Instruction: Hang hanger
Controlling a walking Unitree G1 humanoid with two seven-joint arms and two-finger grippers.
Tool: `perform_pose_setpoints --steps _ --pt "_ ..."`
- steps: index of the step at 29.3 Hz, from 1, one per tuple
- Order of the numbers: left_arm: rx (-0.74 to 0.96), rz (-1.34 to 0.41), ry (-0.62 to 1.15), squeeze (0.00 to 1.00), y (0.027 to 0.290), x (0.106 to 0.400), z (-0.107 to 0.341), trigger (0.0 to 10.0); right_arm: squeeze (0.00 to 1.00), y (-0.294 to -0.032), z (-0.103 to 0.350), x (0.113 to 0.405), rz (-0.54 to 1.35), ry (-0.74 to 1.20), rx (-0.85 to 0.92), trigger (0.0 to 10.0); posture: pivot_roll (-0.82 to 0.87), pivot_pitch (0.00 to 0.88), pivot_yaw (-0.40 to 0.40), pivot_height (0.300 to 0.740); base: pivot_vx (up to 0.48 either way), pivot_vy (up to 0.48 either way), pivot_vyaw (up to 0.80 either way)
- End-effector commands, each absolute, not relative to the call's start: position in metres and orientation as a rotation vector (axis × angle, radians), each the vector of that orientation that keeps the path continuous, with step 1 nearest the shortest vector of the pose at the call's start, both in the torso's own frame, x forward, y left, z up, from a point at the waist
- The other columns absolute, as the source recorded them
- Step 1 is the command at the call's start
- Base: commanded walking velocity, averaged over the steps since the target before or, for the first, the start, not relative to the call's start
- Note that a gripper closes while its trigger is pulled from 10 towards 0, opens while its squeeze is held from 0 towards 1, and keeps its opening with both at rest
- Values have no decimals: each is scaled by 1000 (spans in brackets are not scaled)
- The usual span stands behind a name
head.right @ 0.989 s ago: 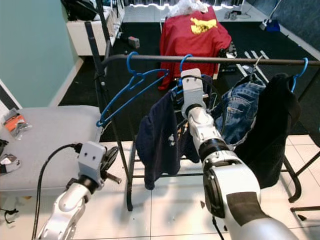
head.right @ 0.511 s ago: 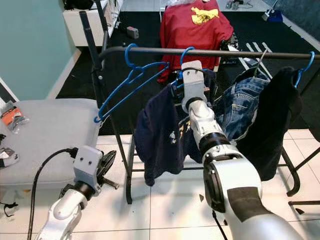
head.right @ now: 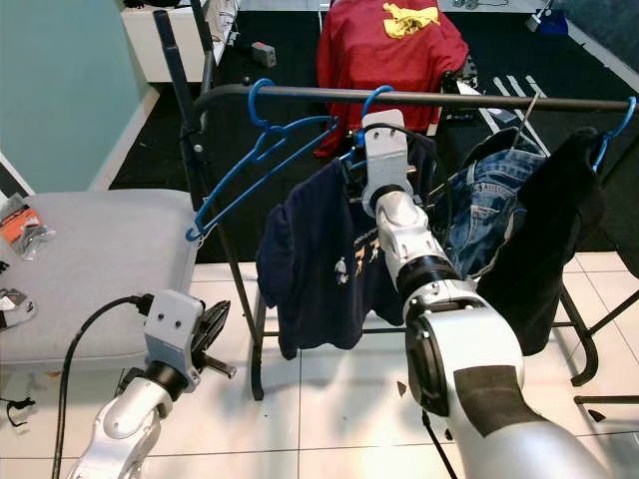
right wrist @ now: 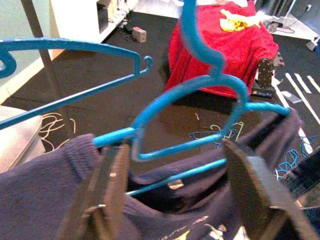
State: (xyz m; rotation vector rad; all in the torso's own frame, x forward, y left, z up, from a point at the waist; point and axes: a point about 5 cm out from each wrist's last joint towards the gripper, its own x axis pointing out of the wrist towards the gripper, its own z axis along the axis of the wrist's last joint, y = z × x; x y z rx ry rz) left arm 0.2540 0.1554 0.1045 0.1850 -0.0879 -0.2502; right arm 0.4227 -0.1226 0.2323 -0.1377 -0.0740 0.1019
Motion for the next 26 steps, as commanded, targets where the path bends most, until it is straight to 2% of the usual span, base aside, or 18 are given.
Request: perform_pose_setpoints --steps 1,2,3,4,18,19,21,22,23,24,25,26 --pt "184 -259 -70 0 157 251 103 10000 0 -125 238 424 96 -76 -124 1137 90 181 -23 740 0 0 0" --pt "184 -259 -69 0 157 250 103 10000 0 -126 238 424 95 -77 -124 667 89 180 -23 740 0 0 0" --pt "183 -259 -69 0 156 250 103 10000 0 -126 238 424 95 -77 -124 667 89 180 -23 740 0 0 0" --pt "183 -260 -69 0 156 251 103 10000 0 -127 238 424 94 -77 -123 0 89 181 -22 740 0 0 0" --pt "183 -264 -68 0 155 253 105 10000 0 -130 241 425 88 -83 -128 0 83 174 -22 740 0 0 0" --pt "183 -265 -68 0 155 254 105 10000 0 -131 241 425 87 -83 -130 784 83 174 -22 740 0 0 0" --pt "183 -265 -68 0 155 254 105 10000 0 -131 241 425 87 -83 -130 784 83 174 -22 740 0 0 0" --pt "184 -265 -68 0 154 254 105 10000 0 -131 240 425 87 -83 -130 2588 83 173 -22 740 0 0 0" --pt "183 -266 -68 0 154 255 105 10000 0 -132 240 425 82 -81 -134 5451 82 172 -22 740 0 0 0" --pt "183 -266 -68 0 154 255 105 10000 0 -132 240 425 82 -81 -134 5451 82 172 -22 740 0 0 0" --pt "184 -266 -68 0 154 255 105 10000 0 -132 240 425 81 -81 -134 10000 81 171 -22 740 0 0 0" --pt "183 -265 -68 0 154 255 105 10000 741 -132 240 425 79 -82 -134 10000 81 171 -22 740 0 0 0"
